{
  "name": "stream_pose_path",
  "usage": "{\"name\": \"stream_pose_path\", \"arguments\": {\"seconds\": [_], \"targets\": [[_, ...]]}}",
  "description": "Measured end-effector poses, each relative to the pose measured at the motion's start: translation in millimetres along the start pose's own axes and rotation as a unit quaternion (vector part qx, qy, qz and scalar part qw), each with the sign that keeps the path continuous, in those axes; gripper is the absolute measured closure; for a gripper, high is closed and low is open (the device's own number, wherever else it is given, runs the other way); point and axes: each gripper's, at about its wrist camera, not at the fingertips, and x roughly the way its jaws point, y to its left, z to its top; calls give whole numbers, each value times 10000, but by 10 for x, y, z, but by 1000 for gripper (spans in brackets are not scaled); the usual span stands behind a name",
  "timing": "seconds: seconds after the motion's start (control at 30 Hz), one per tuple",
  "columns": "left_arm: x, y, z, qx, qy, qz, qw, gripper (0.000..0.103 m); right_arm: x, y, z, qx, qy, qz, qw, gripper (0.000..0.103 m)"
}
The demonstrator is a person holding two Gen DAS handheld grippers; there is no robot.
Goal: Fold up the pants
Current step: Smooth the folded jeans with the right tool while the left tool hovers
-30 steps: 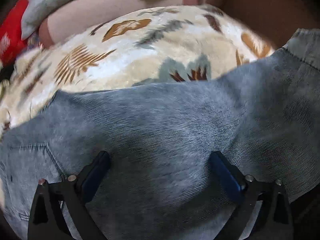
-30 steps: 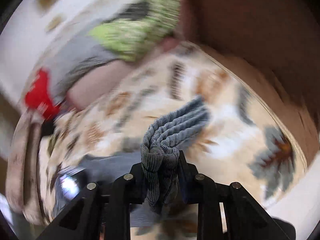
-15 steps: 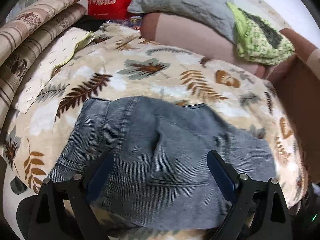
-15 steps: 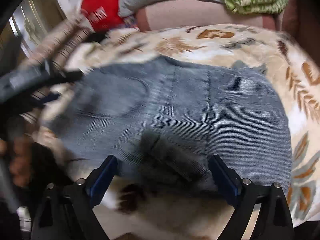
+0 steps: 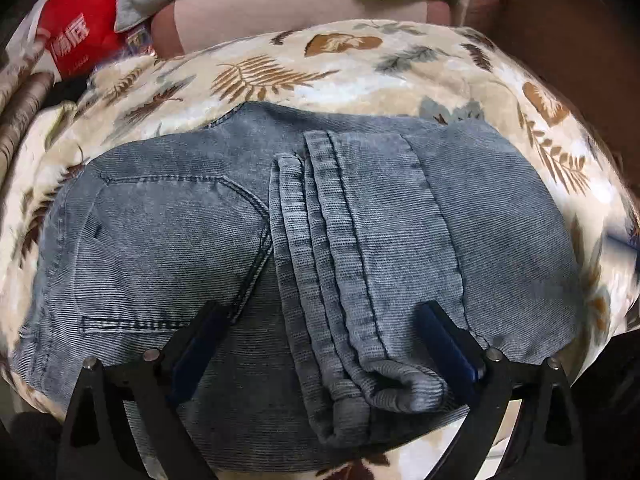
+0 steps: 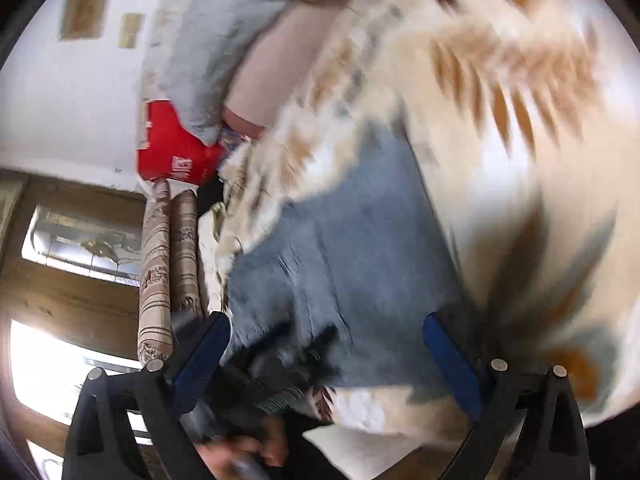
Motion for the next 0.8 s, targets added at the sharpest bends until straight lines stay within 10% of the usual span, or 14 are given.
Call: {"name": "stream_pose_path", "arguments": {"seconds": [0.4, 0.63, 0.8], "targets": [[-28, 30, -41, 15, -113, -148, 9998, 4, 1016, -398, 920, 819, 586, -14, 9949, 3], [-29, 55, -16, -28, -91, -243, 9997, 4, 467, 42, 415, 120, 523, 76, 9985, 3], [-59, 81, 24, -155, 11, -325, 9994, 5, 638, -436, -120, 494, 985, -86, 9939, 6]]}}
